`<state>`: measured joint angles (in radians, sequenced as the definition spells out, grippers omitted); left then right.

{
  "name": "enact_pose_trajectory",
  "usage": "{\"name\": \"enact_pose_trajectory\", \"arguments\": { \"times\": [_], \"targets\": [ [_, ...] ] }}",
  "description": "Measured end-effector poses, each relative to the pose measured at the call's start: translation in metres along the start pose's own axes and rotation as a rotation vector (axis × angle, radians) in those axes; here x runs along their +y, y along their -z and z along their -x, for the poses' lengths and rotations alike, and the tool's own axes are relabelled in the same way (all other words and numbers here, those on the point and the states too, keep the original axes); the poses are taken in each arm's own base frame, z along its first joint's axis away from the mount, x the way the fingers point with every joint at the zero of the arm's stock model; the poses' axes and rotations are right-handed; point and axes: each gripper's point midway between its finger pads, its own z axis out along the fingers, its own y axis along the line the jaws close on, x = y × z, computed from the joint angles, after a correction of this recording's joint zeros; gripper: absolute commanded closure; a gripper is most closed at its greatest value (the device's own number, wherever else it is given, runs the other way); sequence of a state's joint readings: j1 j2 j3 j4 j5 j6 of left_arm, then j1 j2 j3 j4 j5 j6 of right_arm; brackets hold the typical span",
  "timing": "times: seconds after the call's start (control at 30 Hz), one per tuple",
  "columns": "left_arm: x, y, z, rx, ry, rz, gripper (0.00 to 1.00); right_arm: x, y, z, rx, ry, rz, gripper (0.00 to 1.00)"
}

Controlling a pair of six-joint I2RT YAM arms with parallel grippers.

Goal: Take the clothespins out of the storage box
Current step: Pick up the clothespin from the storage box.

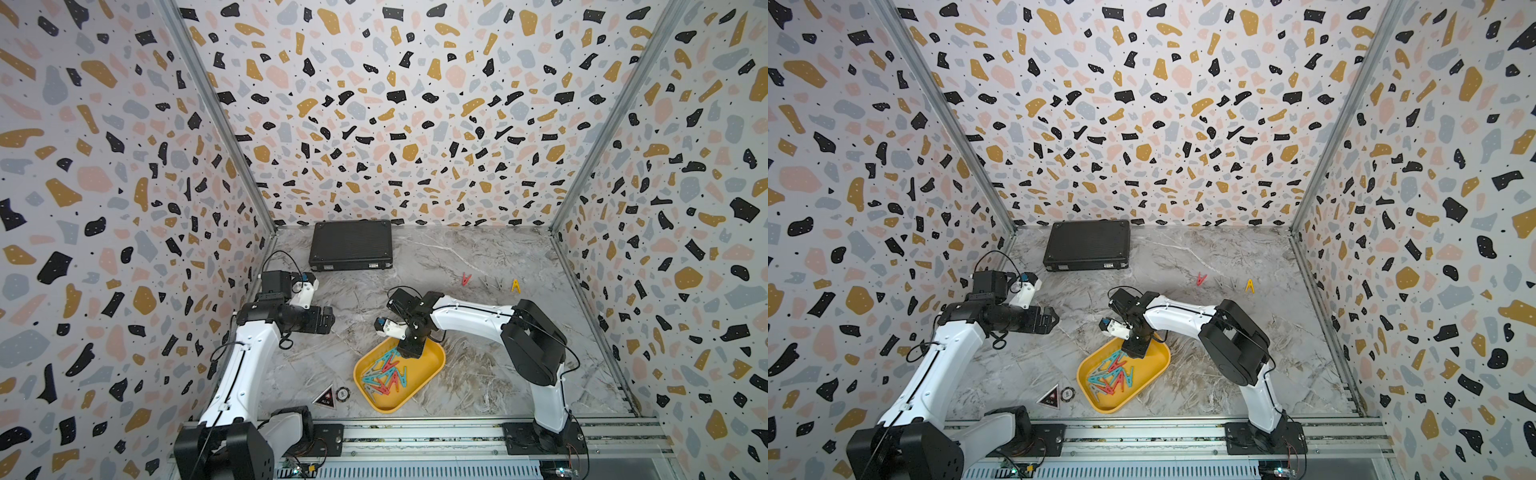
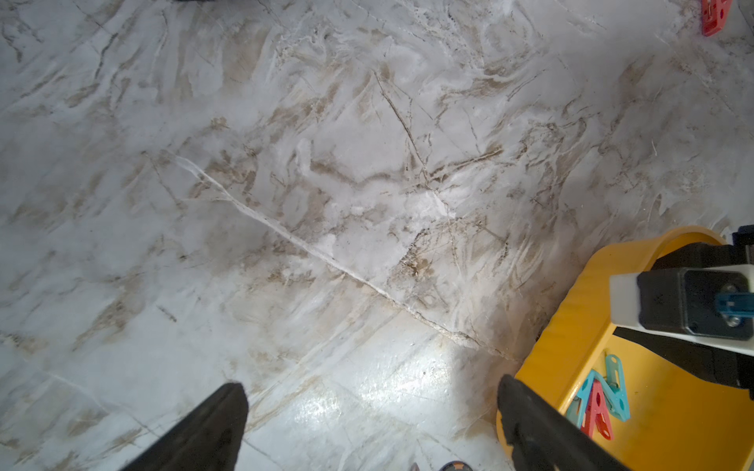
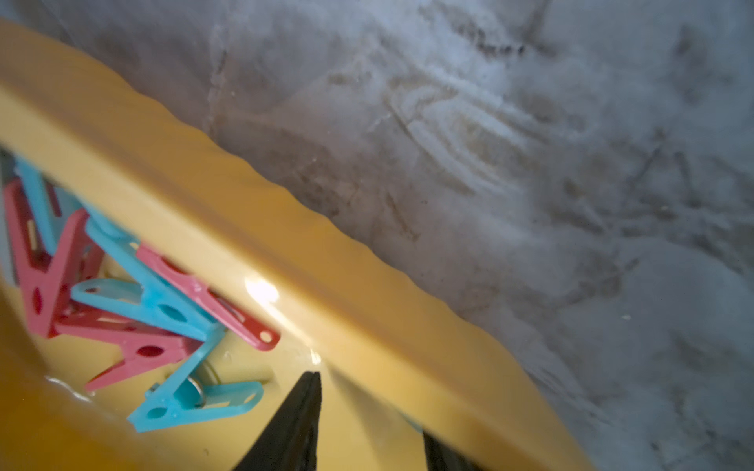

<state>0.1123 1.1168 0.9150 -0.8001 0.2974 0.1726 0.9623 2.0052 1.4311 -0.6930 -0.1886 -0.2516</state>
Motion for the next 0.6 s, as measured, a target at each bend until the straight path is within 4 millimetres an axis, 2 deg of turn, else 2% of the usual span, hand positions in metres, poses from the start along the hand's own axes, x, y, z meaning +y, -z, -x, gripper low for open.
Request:
{"name": "enact_pose_trajectory", "arguments": {
  "times": [0.23, 0.37, 0.6],
  "targets": [
    [0.0001, 0.0, 0.0, 0.0, 0.001, 0.0, 0.0, -0.0003, -0.0037, -0.003, -0.007, -0.001, -0.004, 0.61],
    [0.0007, 0.0002, 0.0, -0.001, 0.003, 0.001, 0.0, -0.0016, -0.0042, -0.0039, -0.018, -0.009, -0.015, 0.79],
    [0.0008, 0.0002, 0.0, -0.001, 0.003, 0.001, 0.0, 0.0011, -0.0031, -0.0048, -0.02, -0.008, -0.022, 0.88]
  ]
}}
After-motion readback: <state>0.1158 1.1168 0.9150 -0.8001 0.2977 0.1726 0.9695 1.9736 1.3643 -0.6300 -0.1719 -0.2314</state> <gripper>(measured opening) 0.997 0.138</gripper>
